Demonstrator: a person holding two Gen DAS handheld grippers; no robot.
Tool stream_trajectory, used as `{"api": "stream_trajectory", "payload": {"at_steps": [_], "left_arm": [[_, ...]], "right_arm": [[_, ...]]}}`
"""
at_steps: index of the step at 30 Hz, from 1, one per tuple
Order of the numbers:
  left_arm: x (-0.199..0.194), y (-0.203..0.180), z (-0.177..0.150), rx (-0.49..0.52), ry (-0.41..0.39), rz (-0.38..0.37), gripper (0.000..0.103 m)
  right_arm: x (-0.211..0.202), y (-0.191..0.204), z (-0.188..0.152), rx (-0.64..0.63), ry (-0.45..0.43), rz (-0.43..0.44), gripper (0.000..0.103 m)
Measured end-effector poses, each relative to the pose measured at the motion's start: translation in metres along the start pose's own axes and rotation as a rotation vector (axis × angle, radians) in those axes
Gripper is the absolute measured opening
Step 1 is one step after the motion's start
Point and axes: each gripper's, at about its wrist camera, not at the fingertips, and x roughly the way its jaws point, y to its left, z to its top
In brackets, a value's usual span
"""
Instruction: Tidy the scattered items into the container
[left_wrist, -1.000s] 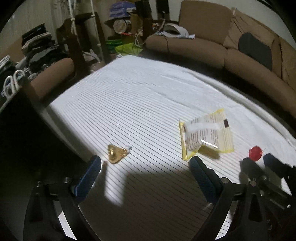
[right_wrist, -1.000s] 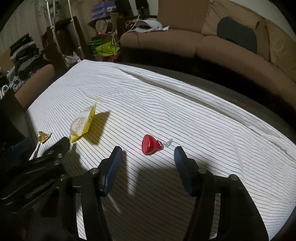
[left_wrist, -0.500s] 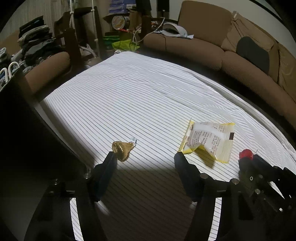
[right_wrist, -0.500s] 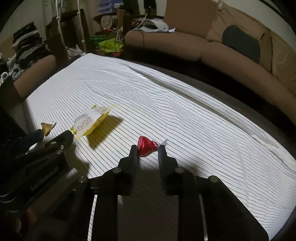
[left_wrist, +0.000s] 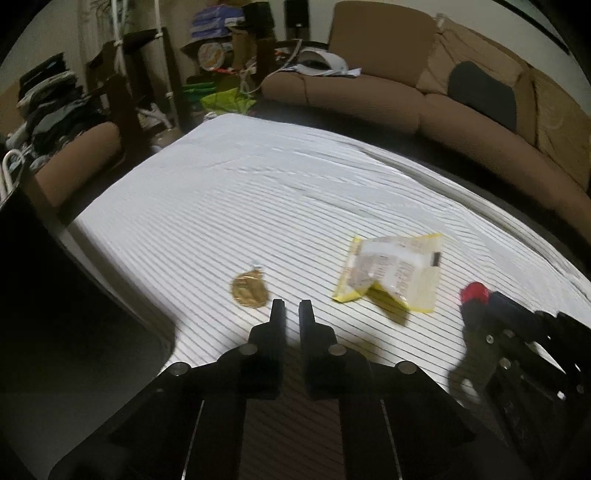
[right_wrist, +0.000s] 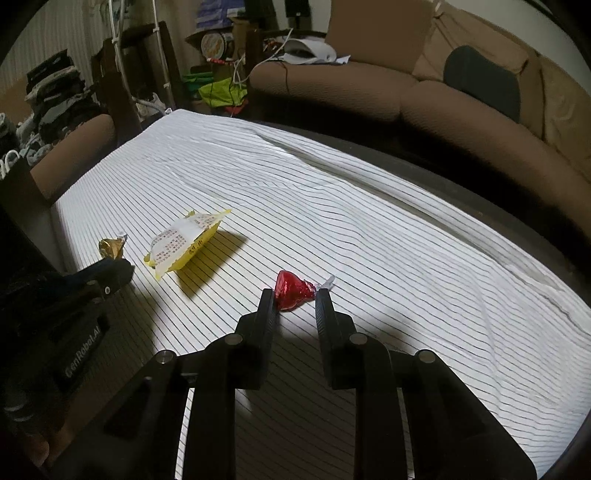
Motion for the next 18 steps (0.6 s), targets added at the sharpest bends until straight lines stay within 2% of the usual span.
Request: {"api": "stream_trajectory", "payload": {"at_steps": [3, 4, 5, 7, 9, 10, 12, 14, 18], "left_arm": [[-0.002, -0.011, -0.001, 0.044, 0.010, -0.037, 0.011], [-0.002, -0.014, -0.002, 0.053, 0.013, -0.039, 0.030], [-0.003, -0.016, -0.002, 0.057, 0.010, -0.026, 0.059], [-0.010, -0.014, 0.000, 0.044, -0.035, 0.021, 0.080], [-0.021, -0.009, 0.003, 0.022, -0.113, 0.051, 0.084], [-0.025, -0.006, 0.005, 0.022, -0.155, 0.043, 0.096], [-0.027, -0.006, 0.006, 0.065, -0.220, 0.003, 0.097], [-0.019, -0.012, 0.008, 0.108, -0.181, 0.038, 0.097], [-0.012, -0.015, 0.009, 0.124, -0.148, 0.061, 0.097]], "right_arm": [[-0.001, -0.006, -0.001, 0.030, -0.004, 0.034, 0.021], [-0.002, -0.009, -0.001, 0.043, -0.006, 0.046, 0.020], [-0.002, -0.011, -0.001, 0.053, -0.007, 0.057, 0.020], [-0.002, -0.016, -0.001, 0.072, -0.009, 0.072, 0.021], [-0.001, -0.016, 0.000, 0.071, -0.009, 0.069, 0.021], [0.000, -0.015, 0.000, 0.065, -0.008, 0.062, 0.021], [0.000, -0.013, 0.000, 0.055, -0.006, 0.050, 0.021], [0.000, -0.012, 0.000, 0.057, -0.006, 0.051, 0.021], [-0.002, -0.013, 0.001, 0.072, -0.014, 0.044, 0.021]]}}
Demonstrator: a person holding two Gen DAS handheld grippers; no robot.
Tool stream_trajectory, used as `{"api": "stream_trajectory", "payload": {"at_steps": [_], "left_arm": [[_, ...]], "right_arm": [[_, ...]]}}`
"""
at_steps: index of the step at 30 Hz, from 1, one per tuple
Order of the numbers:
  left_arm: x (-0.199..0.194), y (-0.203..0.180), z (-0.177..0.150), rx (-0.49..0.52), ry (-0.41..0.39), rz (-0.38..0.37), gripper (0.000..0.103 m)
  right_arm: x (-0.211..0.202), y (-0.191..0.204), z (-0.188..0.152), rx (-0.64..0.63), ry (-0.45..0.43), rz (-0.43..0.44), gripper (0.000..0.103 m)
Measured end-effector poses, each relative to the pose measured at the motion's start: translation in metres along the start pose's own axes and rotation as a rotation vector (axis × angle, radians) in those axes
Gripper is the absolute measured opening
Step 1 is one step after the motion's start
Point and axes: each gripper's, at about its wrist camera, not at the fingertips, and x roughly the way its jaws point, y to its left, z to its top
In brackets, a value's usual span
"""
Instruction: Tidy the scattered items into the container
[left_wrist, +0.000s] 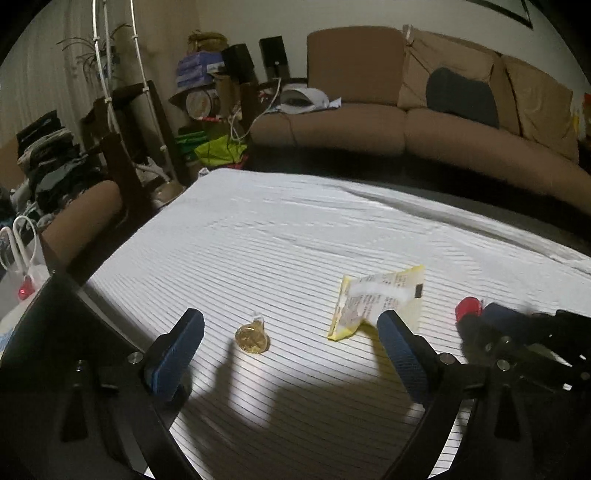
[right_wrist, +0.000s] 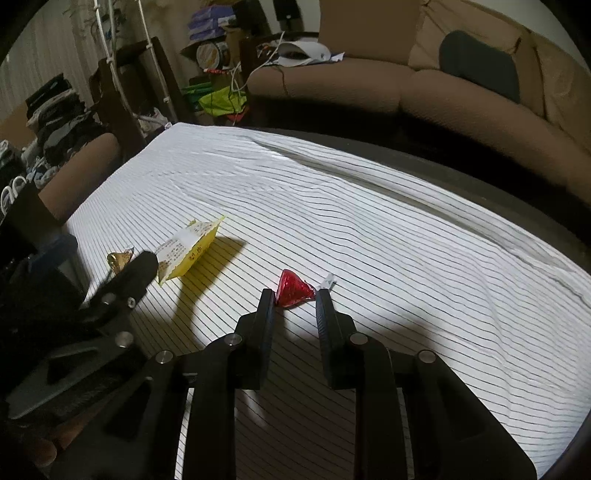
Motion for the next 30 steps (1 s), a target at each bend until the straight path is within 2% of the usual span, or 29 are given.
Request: {"api": "stream_trajectory", "payload": {"at_steps": [3, 4, 5, 6, 7, 8, 9, 10, 12, 13, 14, 15, 17, 20, 22, 24, 30], "left_arm": [[0.006, 0.002, 0.000, -0.004, 0.034, -0.026, 0.093], [0.008, 0.005, 0.000, -0.019, 0.054, -0.055, 0.085], [0.013, 0.011, -0.001, -0.046, 0.082, -0.092, 0.075], [0.019, 0.016, -0.003, -0.081, 0.113, -0.127, 0.069], [0.023, 0.021, -0.005, -0.111, 0.138, -0.149, 0.056], [0.026, 0.024, -0.006, -0.136, 0.149, -0.164, 0.049], [0.024, 0.027, -0.007, -0.152, 0.140, -0.171, 0.046], [0.025, 0.028, -0.008, -0.158, 0.140, -0.177, 0.037], [0.025, 0.026, -0.009, -0.152, 0.141, -0.176, 0.028], [0.025, 0.024, -0.010, -0.145, 0.141, -0.186, 0.012], [0.024, 0.023, -0.010, -0.137, 0.142, -0.193, 0.009], [0.024, 0.023, -0.011, -0.135, 0.141, -0.193, 0.008], [0.022, 0.025, -0.011, -0.133, 0.133, -0.209, 0.004], [0.016, 0.030, -0.008, -0.136, 0.107, -0.239, 0.002], [0.008, 0.035, -0.003, -0.150, 0.087, -0.290, 0.002], [0.000, 0.043, 0.003, -0.177, 0.079, -0.383, 0.002], [-0.012, 0.075, 0.015, -0.295, 0.120, -0.658, 0.002]], "right_arm": [[0.001, 0.001, 0.002, 0.007, -0.010, -0.035, 0.022], [0.002, 0.002, 0.003, 0.008, -0.004, -0.045, 0.023], [0.004, 0.003, 0.003, 0.005, 0.003, -0.050, 0.028], [0.005, 0.007, 0.004, -0.007, 0.004, -0.053, 0.033], [0.005, 0.010, 0.004, -0.019, 0.001, -0.054, 0.035], [0.005, 0.013, 0.004, -0.034, -0.004, -0.056, 0.036], [0.004, 0.017, 0.004, -0.052, -0.011, -0.055, 0.036], [0.003, 0.021, 0.004, -0.065, -0.016, -0.052, 0.036], [0.003, 0.025, 0.003, -0.079, -0.019, -0.047, 0.036], [0.003, 0.025, 0.003, -0.082, -0.017, -0.047, 0.036], [0.003, 0.026, 0.003, -0.081, -0.017, -0.048, 0.034], [0.002, 0.025, 0.004, -0.076, -0.021, -0.040, 0.024], [-0.001, 0.021, 0.004, -0.056, -0.037, -0.016, 0.010], [-0.015, 0.007, 0.004, 0.009, -0.112, -0.003, 0.010], [-0.022, -0.002, 0.003, 0.043, -0.134, 0.025, 0.010], [-0.027, -0.009, 0.003, 0.068, -0.146, 0.035, 0.010], [-0.040, -0.027, 0.002, 0.135, -0.181, 0.090, 0.011]]}}
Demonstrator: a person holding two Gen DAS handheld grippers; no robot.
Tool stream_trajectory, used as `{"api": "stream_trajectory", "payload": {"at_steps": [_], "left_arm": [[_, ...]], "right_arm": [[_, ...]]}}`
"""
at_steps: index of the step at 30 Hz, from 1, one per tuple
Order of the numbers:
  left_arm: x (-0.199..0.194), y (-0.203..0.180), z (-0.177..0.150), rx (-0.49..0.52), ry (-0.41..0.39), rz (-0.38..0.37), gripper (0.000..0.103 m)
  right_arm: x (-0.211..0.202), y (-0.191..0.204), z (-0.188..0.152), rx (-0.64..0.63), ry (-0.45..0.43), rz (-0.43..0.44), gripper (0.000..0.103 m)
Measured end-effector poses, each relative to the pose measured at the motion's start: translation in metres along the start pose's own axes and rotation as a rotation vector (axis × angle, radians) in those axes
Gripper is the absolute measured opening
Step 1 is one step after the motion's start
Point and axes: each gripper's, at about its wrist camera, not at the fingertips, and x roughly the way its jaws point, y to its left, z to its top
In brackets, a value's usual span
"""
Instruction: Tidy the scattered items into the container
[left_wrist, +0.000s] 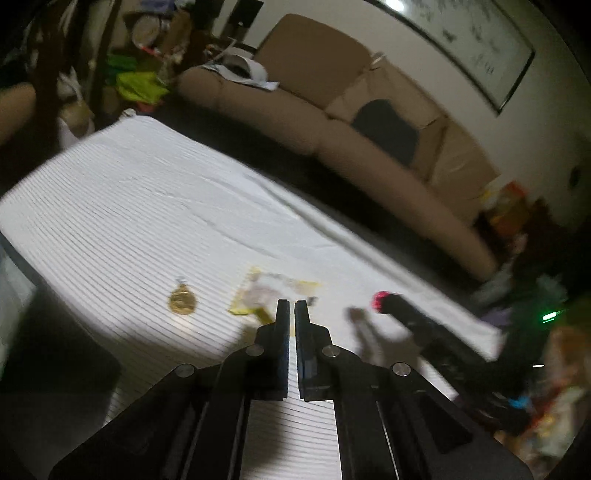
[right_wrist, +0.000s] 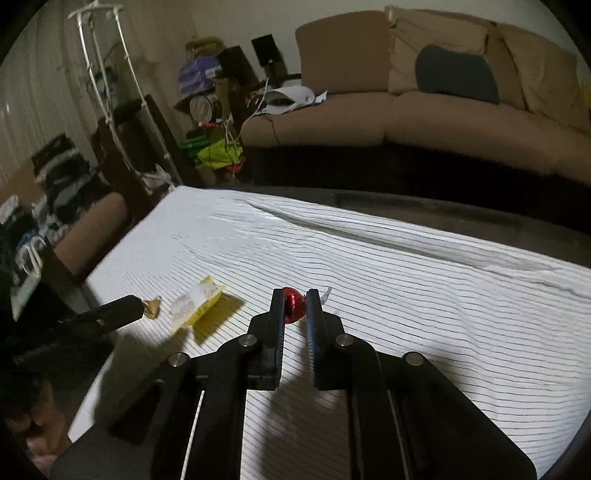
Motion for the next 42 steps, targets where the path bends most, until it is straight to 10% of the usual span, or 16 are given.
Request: {"api": "stream_trajectory", "payload": {"at_steps": [9, 12, 14, 25, 37, 39, 41, 42], "left_arm": [[-0.010, -0.003, 0.002, -0.014, 0.025, -0.028, 0.002], [-0.003, -0.006, -0.001, 0.007, 0.022, 0.104, 0.005], [0.006, -0.005, -0.005, 0.019, 0.007, 0.247, 0.046], [0.045, -0.036, -0.036, 0.077, -0.176, 0.666, 0.103], [0.058, -0.015, -0.028, -0.079, -0.120, 0.789, 0.102], [0.059, -0.011, -0.025, -0.090, -0.120, 0.738, 0.091], [0.058, -0.004, -0.025, -0.119, -0.132, 0.595, 0.047], [0.056, 0.001, -0.025, -0.136, -0.139, 0.540, 0.040]], "right_arm": [[-0.021, -0.014, 0.009, 0.072, -0.055, 0.076, 0.011], [-0.025, -0.015, 0.012, 0.080, -0.056, 0.073, 0.011], [-0.025, -0.016, 0.013, 0.083, -0.055, 0.084, 0.011], [-0.018, -0.008, 0.008, 0.049, -0.027, 0.110, 0.011], [-0.018, -0.010, 0.003, 0.052, -0.021, 0.125, 0.011], [-0.018, -0.009, 0.003, 0.050, -0.019, 0.130, 0.011], [-0.017, -0.007, 0.003, 0.045, -0.016, 0.133, 0.011], [-0.016, -0.006, 0.003, 0.042, -0.012, 0.132, 0.011]]}}
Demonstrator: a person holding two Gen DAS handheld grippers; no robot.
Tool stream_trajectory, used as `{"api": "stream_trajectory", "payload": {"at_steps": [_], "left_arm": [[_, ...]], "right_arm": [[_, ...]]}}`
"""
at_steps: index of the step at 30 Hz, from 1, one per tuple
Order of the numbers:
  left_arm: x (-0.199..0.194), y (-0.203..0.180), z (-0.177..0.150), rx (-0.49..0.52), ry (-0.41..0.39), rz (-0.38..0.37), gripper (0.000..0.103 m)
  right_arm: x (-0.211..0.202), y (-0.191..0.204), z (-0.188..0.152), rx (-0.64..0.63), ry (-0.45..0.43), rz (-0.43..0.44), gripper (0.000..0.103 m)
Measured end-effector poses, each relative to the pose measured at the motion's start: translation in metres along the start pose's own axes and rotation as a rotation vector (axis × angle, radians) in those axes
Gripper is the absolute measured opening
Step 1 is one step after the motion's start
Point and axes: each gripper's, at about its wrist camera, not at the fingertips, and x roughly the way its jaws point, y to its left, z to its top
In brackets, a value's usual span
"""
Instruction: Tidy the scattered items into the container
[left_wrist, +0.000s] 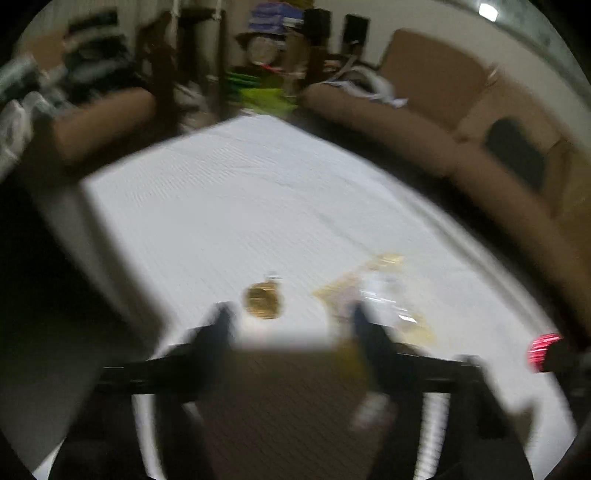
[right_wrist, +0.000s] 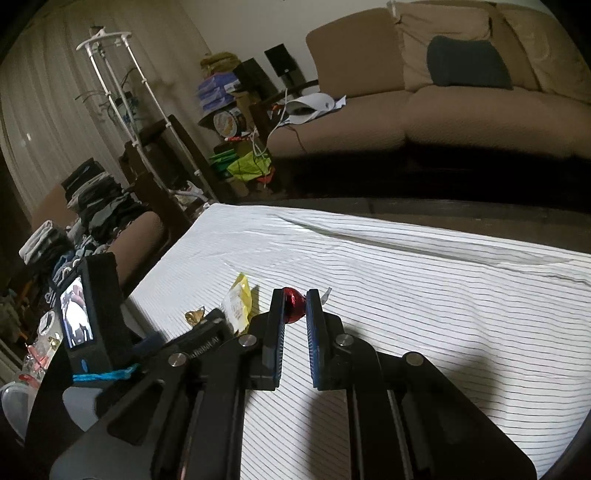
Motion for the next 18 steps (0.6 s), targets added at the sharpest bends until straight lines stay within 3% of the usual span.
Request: {"api": "stream_trajectory", "payload": {"at_steps": [4, 5, 7, 10, 16, 18], "left_arm": [[-0.001, -0.001, 0.000, 0.026, -0.007, -0.012, 0.006], [-0.001, -0.004, -0.001, 0.052, -0.010, 0.010, 0.003], [-0.006, -0.012, -0.002, 0.105, -0.030, 0.043, 0.001], [-0.014, -0.016, 0.000, 0.136, -0.048, 0.019, 0.001], [-0.020, -0.011, 0.010, 0.163, 0.001, -0.111, 0.001], [-0.024, -0.004, 0.013, 0.170, 0.021, -0.243, 0.001]], "right_arm": [[0.004, 0.003, -0.002, -0.009, 0.015, 0.004, 0.011], [0.005, 0.004, -0.002, -0.013, 0.017, 0.005, 0.011], [0.004, 0.005, -0.002, -0.021, 0.017, 0.008, 0.011], [0.002, 0.007, -0.001, -0.029, 0.008, 0.009, 0.011], [-0.007, 0.015, 0.003, -0.064, -0.027, -0.054, 0.011], [-0.013, 0.024, 0.006, -0.114, -0.042, -0.139, 0.011]]}}
